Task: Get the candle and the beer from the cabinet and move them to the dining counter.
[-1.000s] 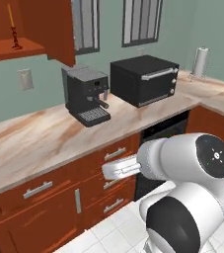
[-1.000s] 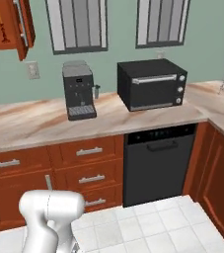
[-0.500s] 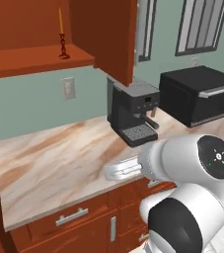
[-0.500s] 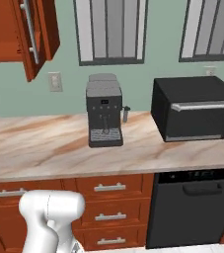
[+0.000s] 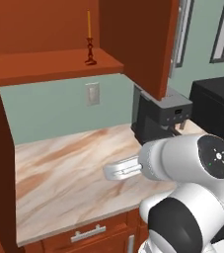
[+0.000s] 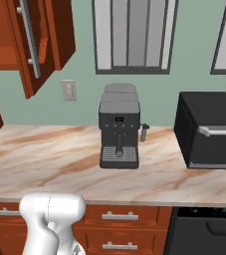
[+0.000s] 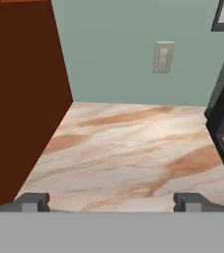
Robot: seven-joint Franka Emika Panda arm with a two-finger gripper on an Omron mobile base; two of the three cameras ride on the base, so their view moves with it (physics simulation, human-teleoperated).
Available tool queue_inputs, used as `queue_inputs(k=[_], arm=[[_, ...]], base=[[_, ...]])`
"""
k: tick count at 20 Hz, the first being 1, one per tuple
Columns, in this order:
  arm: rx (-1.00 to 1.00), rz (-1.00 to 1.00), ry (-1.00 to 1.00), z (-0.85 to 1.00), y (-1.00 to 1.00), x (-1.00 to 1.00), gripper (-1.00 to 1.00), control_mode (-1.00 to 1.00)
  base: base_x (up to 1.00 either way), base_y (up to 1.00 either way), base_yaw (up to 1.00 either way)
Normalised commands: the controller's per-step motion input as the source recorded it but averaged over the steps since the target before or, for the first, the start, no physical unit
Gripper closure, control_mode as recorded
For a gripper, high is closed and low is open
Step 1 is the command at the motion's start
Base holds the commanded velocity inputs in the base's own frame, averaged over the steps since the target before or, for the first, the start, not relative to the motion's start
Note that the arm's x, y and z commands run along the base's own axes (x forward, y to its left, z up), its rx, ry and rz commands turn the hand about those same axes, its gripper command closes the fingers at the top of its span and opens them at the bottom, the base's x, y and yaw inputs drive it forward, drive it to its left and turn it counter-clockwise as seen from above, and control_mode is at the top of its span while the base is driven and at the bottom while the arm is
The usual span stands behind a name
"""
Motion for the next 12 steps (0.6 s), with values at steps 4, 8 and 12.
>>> queue_inputs(k=[4,8,12], arm=[[0.00,0.00,0.00,0.00,0.00,0.00,-1.00,1.00],[0.00,0.00,0.00,0.00,0.00,0.00,-1.00,1.00],[0.00,0.00,0.00,0.00,0.00,0.00,-1.00,1.00]], base=[[0.46,0.23,0.30],[0.22,0.28,0.29],[0.22,0.25,0.22]])
